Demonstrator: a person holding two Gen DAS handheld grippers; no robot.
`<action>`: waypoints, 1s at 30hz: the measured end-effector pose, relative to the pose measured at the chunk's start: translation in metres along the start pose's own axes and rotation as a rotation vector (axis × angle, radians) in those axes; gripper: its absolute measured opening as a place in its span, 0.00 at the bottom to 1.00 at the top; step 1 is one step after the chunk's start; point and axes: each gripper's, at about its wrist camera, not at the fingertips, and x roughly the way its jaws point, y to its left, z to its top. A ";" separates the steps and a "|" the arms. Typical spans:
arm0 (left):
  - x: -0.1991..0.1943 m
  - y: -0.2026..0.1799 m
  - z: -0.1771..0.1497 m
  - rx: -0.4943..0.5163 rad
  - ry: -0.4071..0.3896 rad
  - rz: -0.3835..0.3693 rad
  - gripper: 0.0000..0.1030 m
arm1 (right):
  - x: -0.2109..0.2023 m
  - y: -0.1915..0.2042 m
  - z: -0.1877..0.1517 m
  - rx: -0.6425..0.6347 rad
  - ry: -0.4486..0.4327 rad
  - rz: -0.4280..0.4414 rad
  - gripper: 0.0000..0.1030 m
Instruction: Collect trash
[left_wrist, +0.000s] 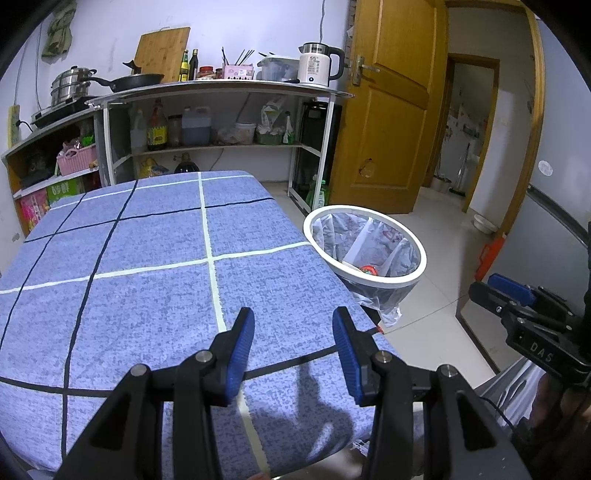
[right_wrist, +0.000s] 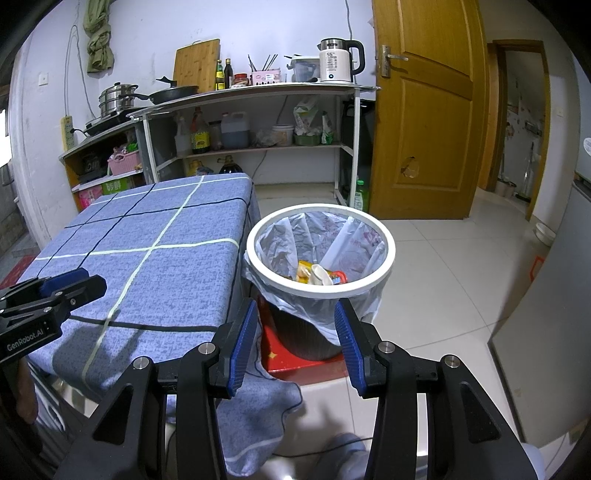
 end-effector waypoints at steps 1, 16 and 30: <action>0.000 0.000 0.000 0.001 -0.001 0.003 0.45 | 0.000 0.000 0.000 0.000 -0.001 -0.001 0.43; 0.000 -0.002 0.000 0.014 -0.004 0.016 0.45 | 0.001 0.000 0.000 -0.002 0.000 0.003 0.43; 0.000 -0.003 -0.001 0.014 0.000 0.002 0.45 | 0.001 0.001 0.003 -0.002 0.004 0.004 0.43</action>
